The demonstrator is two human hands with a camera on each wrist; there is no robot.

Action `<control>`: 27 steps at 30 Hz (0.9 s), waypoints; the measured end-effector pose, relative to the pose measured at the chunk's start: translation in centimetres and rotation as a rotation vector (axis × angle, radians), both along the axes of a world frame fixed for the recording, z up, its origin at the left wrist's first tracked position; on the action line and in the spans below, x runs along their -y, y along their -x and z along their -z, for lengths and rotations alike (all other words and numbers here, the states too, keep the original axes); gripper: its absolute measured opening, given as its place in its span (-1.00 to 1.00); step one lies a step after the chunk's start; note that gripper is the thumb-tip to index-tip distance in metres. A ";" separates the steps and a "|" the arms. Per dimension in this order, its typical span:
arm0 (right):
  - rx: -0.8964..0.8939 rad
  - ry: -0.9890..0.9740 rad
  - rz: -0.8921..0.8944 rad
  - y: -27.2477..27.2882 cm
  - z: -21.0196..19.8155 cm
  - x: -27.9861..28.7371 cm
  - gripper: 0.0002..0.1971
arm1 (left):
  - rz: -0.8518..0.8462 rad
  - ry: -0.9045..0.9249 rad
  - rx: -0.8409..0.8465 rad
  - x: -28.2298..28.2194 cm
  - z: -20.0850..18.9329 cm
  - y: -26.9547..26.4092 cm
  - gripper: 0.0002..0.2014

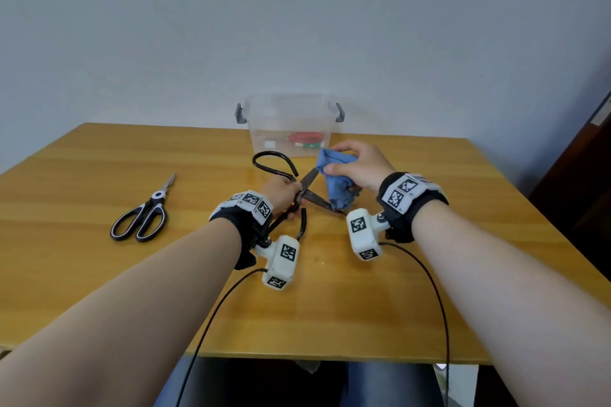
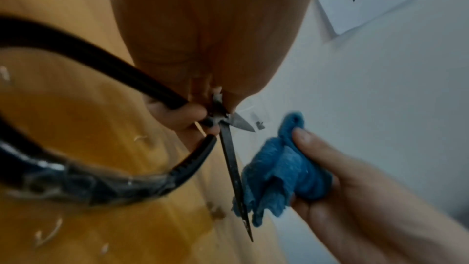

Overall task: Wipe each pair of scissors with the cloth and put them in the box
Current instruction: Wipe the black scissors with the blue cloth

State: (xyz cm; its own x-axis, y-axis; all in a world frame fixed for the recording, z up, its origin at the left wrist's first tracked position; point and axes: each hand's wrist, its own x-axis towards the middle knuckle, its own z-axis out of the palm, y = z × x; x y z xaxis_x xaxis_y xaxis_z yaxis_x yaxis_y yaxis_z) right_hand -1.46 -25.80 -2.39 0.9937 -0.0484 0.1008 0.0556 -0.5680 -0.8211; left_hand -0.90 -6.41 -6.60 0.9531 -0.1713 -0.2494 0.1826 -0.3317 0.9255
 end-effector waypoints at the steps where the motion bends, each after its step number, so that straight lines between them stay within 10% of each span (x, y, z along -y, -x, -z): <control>1: 0.000 0.043 -0.020 -0.4 0.5 -0.5 -0.51 | 0.022 -0.030 0.030 0.2 0.4 -0.2 -0.71; 15: -0.081 0.419 -0.127 -3.8 3.6 -3.9 -0.89 | 0.071 -0.136 0.119 0.4 2.4 -0.9 -0.74; 27: -0.202 0.229 -0.099 -5.4 3.3 -3.6 -0.78 | 0.061 0.016 0.167 -0.2 4.1 -1.1 -0.79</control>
